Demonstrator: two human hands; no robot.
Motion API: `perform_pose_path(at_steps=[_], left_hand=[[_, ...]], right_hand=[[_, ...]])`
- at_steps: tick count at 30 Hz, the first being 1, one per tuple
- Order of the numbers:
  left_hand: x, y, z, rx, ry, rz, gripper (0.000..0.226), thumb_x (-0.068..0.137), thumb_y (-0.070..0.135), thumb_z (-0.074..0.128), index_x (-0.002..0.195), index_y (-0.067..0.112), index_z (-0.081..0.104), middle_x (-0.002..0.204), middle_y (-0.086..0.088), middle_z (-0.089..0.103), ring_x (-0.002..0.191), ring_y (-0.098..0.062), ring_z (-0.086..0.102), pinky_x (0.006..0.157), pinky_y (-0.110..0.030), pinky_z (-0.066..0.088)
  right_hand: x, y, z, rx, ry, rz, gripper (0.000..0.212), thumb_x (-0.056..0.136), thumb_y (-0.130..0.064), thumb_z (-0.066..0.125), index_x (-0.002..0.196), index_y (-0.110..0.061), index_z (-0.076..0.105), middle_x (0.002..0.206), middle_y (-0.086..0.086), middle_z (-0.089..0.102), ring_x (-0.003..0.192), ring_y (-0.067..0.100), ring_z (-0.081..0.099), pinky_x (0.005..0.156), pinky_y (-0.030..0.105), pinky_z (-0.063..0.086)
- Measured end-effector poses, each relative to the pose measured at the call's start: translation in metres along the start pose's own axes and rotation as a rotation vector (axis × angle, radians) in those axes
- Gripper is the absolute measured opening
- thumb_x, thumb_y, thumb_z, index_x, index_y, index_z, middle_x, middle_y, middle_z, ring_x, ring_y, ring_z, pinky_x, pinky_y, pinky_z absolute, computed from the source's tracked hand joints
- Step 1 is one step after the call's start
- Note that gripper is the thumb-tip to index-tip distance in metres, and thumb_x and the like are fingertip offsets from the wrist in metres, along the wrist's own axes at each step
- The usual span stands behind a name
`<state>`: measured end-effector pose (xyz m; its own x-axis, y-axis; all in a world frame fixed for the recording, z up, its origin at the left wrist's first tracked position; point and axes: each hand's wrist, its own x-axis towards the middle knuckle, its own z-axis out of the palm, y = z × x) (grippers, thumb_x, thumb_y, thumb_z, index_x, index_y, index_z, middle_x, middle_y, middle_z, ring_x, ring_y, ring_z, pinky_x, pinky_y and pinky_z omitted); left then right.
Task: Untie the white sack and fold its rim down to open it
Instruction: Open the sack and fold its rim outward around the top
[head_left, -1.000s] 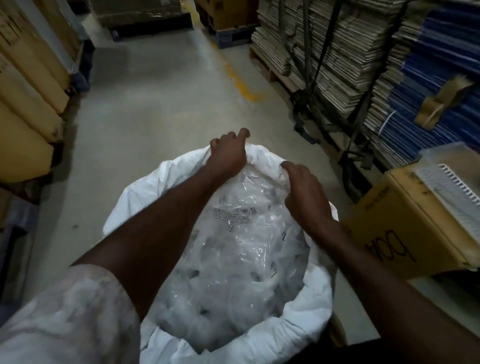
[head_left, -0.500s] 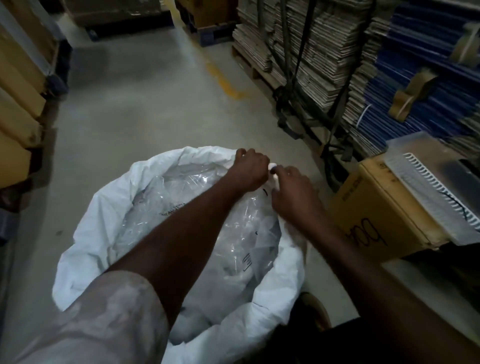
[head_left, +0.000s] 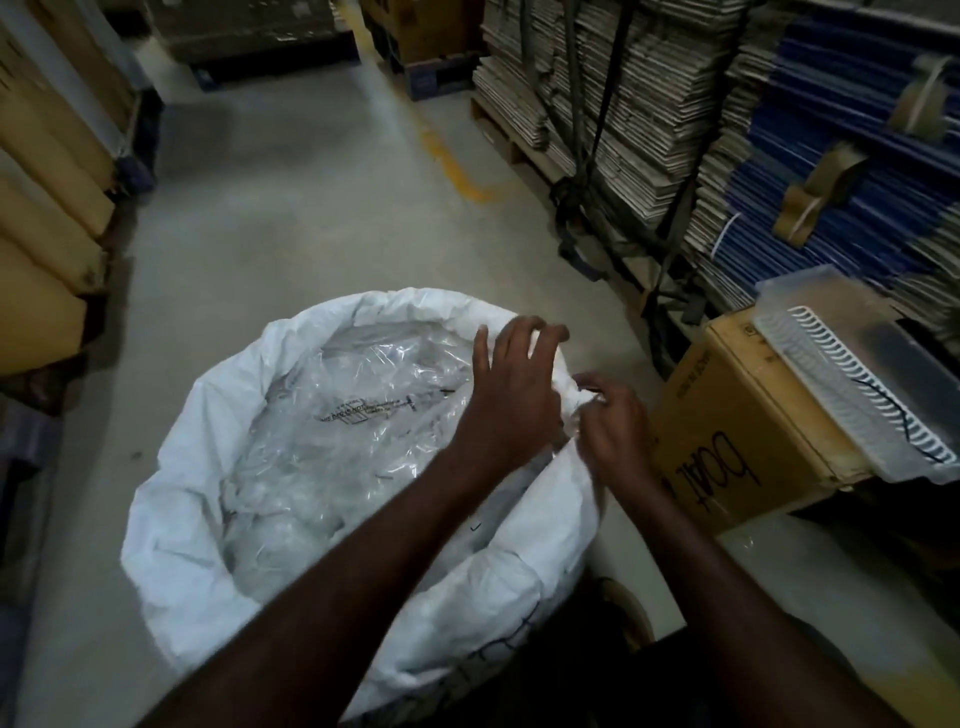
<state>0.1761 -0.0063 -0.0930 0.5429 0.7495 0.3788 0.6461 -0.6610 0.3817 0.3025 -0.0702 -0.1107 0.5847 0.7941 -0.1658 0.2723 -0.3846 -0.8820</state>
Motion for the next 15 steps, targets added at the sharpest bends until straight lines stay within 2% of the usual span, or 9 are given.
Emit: perform_pose_path(at_steps=[2, 3, 5, 8, 9, 10, 12, 13, 15], left_hand=[[-0.046, 0.008, 0.003, 0.026, 0.009, 0.02, 0.062, 0.09, 0.029, 0.049, 0.15, 0.014, 0.055, 0.153, -0.012, 0.052, 0.153, -0.031, 0.042, 0.128, -0.063, 0.023], [-0.069, 0.01, 0.008, 0.056, -0.023, 0.03, 0.06, 0.097, 0.033, 0.051, 0.154, 0.014, 0.052, 0.157, -0.012, 0.05, 0.156, -0.032, 0.039, 0.127, -0.064, 0.023], [-0.115, 0.011, 0.016, 0.119, -0.108, 0.037, 0.066, 0.106, 0.051, 0.049, 0.161, 0.014, 0.047, 0.165, -0.012, 0.045, 0.161, -0.035, 0.031, 0.129, -0.067, 0.021], [-0.159, 0.013, 0.019, 0.188, -0.198, 0.012, 0.079, 0.103, 0.069, 0.045, 0.156, 0.01, 0.052, 0.166, -0.015, 0.045, 0.162, -0.04, 0.03, 0.129, -0.068, 0.02], [-0.164, 0.014, 0.018, 0.218, -0.202, 0.022, 0.075, 0.1, 0.065, 0.05, 0.149, 0.009, 0.058, 0.162, -0.016, 0.049, 0.16, -0.041, 0.034, 0.129, -0.068, 0.022], [-0.165, 0.016, 0.016, 0.24, -0.191, 0.024, 0.067, 0.095, 0.057, 0.056, 0.141, 0.009, 0.063, 0.155, -0.015, 0.055, 0.156, -0.041, 0.041, 0.128, -0.067, 0.024], [-0.162, 0.019, 0.014, 0.249, -0.164, -0.013, 0.046, 0.081, 0.037, 0.066, 0.12, 0.011, 0.067, 0.13, -0.011, 0.063, 0.138, -0.038, 0.057, 0.131, -0.063, 0.022], [-0.161, 0.02, 0.014, 0.254, -0.169, -0.03, 0.039, 0.076, 0.029, 0.069, 0.112, 0.013, 0.066, 0.119, -0.008, 0.063, 0.127, -0.035, 0.06, 0.131, -0.061, 0.021], [-0.16, 0.024, 0.016, 0.274, -0.203, -0.013, 0.035, 0.077, 0.024, 0.068, 0.111, 0.014, 0.067, 0.111, -0.007, 0.06, 0.117, -0.033, 0.059, 0.131, -0.059, 0.023]], right_hand=[[0.007, 0.006, -0.001, 0.163, -0.002, 0.113, 0.029, 0.066, -0.021, 0.057, 0.086, -0.031, 0.076, 0.093, -0.003, 0.079, 0.092, 0.027, 0.076, 0.084, 0.04, 0.062], [0.01, 0.011, -0.002, 0.218, -0.024, 0.149, 0.032, 0.067, -0.018, 0.057, 0.088, -0.031, 0.077, 0.095, 0.0, 0.079, 0.094, 0.031, 0.076, 0.084, 0.043, 0.062], [0.011, 0.016, -0.002, 0.276, -0.087, 0.153, 0.044, 0.069, -0.014, 0.05, 0.104, -0.027, 0.073, 0.107, 0.008, 0.076, 0.099, 0.034, 0.072, 0.08, 0.038, 0.058], [-0.001, 0.014, -0.004, 0.182, -0.104, 0.123, 0.062, 0.068, -0.016, 0.047, 0.127, -0.022, 0.064, 0.121, 0.016, 0.071, 0.094, 0.03, 0.068, 0.072, 0.031, 0.052], [-0.008, 0.012, -0.006, 0.124, -0.127, 0.1, 0.062, 0.073, -0.016, 0.05, 0.134, -0.025, 0.06, 0.126, 0.016, 0.07, 0.095, 0.03, 0.069, 0.074, 0.035, 0.055], [-0.014, 0.012, -0.006, 0.051, -0.153, 0.058, 0.062, 0.082, -0.017, 0.054, 0.143, -0.027, 0.054, 0.135, 0.015, 0.066, 0.103, 0.032, 0.069, 0.082, 0.04, 0.058], [-0.032, 0.013, -0.007, -0.202, -0.177, -0.034, 0.063, 0.099, -0.026, 0.055, 0.159, -0.027, 0.037, 0.156, 0.016, 0.051, 0.13, 0.037, 0.06, 0.107, 0.047, 0.052], [-0.044, 0.014, -0.008, -0.341, -0.144, -0.072, 0.068, 0.1, -0.037, 0.056, 0.162, -0.025, 0.03, 0.16, 0.018, 0.045, 0.137, 0.04, 0.054, 0.112, 0.05, 0.048], [-0.076, 0.017, -0.011, -0.473, -0.05, -0.089, 0.083, 0.094, -0.055, 0.063, 0.16, -0.022, 0.026, 0.152, 0.02, 0.049, 0.132, 0.044, 0.056, 0.104, 0.052, 0.051]])
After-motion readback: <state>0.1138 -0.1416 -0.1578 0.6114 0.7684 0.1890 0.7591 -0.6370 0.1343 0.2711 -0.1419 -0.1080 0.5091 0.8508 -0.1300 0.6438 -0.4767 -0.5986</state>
